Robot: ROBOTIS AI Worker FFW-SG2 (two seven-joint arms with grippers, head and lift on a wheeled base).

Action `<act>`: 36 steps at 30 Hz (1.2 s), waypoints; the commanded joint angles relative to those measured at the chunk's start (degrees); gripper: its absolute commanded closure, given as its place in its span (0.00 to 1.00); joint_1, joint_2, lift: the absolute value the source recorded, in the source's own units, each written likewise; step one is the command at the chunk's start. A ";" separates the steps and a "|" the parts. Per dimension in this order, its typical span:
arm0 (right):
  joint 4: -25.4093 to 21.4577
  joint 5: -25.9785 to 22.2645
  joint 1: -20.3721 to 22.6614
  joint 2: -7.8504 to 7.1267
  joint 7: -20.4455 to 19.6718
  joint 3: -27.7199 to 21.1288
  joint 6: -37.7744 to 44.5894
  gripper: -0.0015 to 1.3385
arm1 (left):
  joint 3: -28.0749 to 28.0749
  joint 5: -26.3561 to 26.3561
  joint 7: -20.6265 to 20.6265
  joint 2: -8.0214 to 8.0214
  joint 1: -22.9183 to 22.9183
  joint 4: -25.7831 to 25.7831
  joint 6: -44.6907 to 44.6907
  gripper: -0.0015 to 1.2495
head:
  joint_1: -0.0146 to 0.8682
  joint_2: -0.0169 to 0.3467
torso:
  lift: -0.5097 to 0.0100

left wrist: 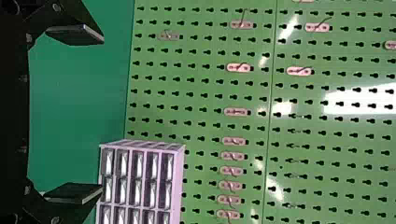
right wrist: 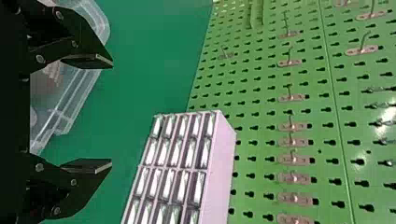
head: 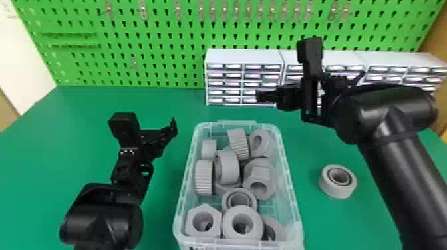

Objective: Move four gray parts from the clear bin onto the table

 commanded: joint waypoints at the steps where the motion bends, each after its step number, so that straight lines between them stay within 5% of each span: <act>1: 0.00 -0.27 -0.71 -0.02 0.00 1.42 0.90 0.38 | -0.26 0.00 0.00 0.00 0.00 0.00 0.00 0.13 | 0.80 0.24 | 0.88; 36: 0.35 -12.57 -3.35 0.69 -4.66 11.08 7.84 0.38 | 0.26 -0.09 -0.08 0.09 -0.27 0.00 0.00 0.13 | 0.80 0.24 | 0.88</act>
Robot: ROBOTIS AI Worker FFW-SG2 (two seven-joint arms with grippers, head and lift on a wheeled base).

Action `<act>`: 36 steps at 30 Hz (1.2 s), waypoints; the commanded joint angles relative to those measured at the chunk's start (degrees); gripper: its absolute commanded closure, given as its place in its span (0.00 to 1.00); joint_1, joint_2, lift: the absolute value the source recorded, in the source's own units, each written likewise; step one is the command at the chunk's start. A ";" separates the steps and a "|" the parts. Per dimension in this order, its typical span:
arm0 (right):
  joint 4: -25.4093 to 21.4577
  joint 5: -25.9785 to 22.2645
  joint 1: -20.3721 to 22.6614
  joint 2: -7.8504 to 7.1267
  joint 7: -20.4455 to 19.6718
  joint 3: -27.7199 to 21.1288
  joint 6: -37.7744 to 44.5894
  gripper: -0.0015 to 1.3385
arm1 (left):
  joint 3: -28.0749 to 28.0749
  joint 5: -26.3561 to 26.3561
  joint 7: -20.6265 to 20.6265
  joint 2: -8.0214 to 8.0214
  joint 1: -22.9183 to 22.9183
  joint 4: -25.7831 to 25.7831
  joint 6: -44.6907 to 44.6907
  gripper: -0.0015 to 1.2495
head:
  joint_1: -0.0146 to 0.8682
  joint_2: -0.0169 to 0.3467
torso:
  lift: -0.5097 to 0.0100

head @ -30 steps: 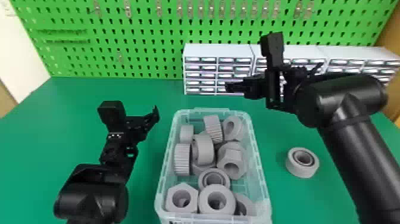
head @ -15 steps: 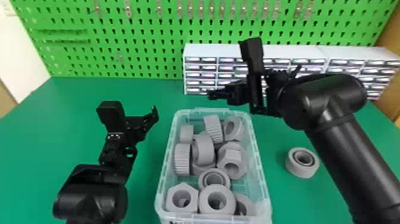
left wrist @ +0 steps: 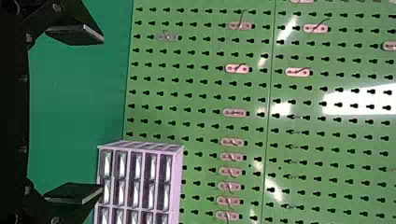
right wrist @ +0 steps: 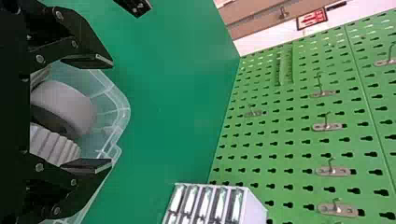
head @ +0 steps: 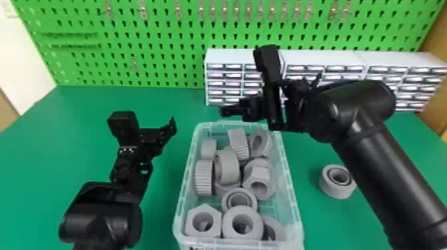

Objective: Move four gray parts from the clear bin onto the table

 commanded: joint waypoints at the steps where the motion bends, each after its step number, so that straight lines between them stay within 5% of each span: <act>1: 0.06 -0.84 0.10 -0.01 -0.44 0.50 1.78 0.38 | 0.16 0.00 0.00 0.02 0.22 0.00 0.00 0.13 | 0.80 0.24 | 0.88; 13: -0.46 -5.67 -0.51 -0.54 -2.38 1.03 8.81 0.38 | 0.51 0.09 0.00 0.02 0.66 -0.09 -0.09 0.13 | 0.80 0.24 | 0.88; 36: -2.22 -7.08 -0.78 -1.59 -3.08 3.05 16.02 0.38 | 0.68 0.09 0.00 0.02 0.84 -0.09 -0.09 0.13 | 0.80 0.24 | 0.88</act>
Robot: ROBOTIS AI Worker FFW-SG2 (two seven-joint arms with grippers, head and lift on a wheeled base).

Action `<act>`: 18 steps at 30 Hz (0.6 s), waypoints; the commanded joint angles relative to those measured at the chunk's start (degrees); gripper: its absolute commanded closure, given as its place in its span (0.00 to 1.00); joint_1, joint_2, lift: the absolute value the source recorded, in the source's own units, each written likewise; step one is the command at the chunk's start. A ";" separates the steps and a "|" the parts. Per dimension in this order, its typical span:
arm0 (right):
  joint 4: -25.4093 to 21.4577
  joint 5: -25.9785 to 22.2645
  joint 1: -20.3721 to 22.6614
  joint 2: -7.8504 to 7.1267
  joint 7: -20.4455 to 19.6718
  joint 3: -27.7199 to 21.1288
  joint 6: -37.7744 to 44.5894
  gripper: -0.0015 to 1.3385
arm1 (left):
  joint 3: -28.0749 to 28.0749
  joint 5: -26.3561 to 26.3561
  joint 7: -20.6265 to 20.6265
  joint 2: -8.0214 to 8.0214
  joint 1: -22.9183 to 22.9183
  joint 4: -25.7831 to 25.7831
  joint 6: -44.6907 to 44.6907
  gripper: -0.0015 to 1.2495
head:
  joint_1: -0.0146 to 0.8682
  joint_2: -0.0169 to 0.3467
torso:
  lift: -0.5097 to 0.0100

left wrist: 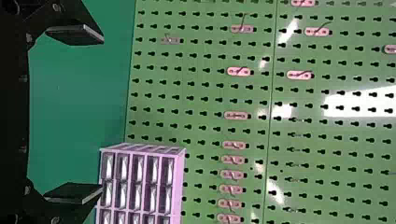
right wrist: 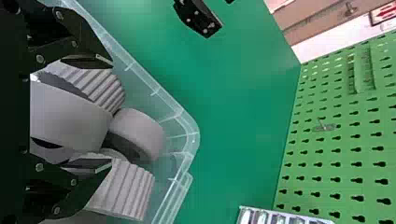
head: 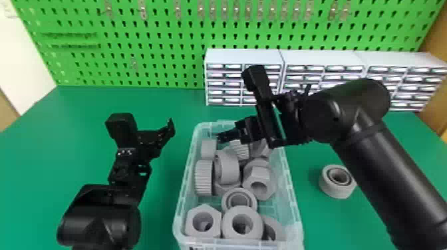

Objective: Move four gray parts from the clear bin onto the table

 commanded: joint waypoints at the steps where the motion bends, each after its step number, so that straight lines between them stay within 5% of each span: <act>1: 0.00 -0.63 -0.23 -0.23 0.00 0.21 2.45 0.38 | 0.24 0.00 0.00 0.00 0.20 0.09 0.00 0.13 | 0.80 0.24 | 0.88; 11: -1.50 -1.78 -0.67 -1.73 0.00 1.00 8.34 0.38 | 0.42 -0.09 0.00 0.00 0.37 0.00 0.00 0.13 | 0.80 0.24 | 0.88; 18: -4.92 -3.10 -0.59 -4.10 0.00 0.65 13.26 0.38 | 0.24 -0.18 0.00 0.00 0.11 0.00 0.00 0.13 | 0.80 0.24 | 0.88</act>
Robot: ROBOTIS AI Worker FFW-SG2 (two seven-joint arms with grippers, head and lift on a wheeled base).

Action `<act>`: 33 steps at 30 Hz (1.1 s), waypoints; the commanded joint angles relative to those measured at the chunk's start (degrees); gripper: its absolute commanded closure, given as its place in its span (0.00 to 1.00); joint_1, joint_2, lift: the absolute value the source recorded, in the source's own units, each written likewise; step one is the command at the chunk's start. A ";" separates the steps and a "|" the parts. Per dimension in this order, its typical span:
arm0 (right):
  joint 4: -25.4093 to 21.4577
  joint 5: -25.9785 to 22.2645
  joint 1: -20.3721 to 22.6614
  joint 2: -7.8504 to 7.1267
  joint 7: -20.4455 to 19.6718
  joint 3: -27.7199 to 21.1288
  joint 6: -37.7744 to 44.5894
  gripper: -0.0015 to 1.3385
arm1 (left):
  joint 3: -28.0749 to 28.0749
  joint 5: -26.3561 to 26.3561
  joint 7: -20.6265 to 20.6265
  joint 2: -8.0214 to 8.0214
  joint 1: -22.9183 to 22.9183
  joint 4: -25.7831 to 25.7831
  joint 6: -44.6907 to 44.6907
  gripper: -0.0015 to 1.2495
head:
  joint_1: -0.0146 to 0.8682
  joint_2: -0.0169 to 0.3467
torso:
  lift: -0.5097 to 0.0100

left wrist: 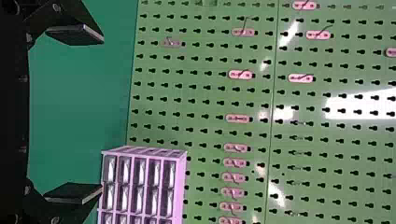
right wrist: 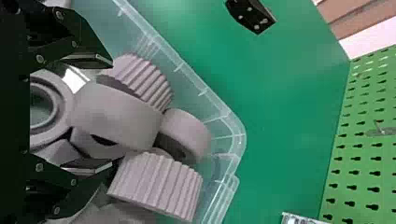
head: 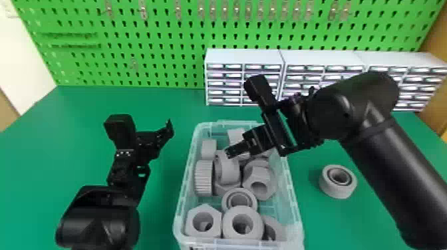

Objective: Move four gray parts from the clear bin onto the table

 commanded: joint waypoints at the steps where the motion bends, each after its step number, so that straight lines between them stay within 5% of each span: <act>1: -1.67 -1.90 0.41 -1.60 0.00 -0.80 2.65 0.38 | -0.02 -0.16 0.00 0.00 -0.10 0.00 0.01 0.13 | 0.80 0.24 | 0.88; 13: -1.23 -1.46 0.33 -1.07 0.00 -0.10 5.11 0.38 | 1.21 -0.33 0.00 -0.53 0.34 0.09 0.01 0.13 | 0.80 0.24 | 0.88; 33: 1.14 -10.60 -4.07 -4.15 0.00 6.50 6.69 0.38 | 5.17 -0.51 0.00 -0.09 -0.80 -0.09 -0.08 0.13 | 0.80 0.24 | 0.88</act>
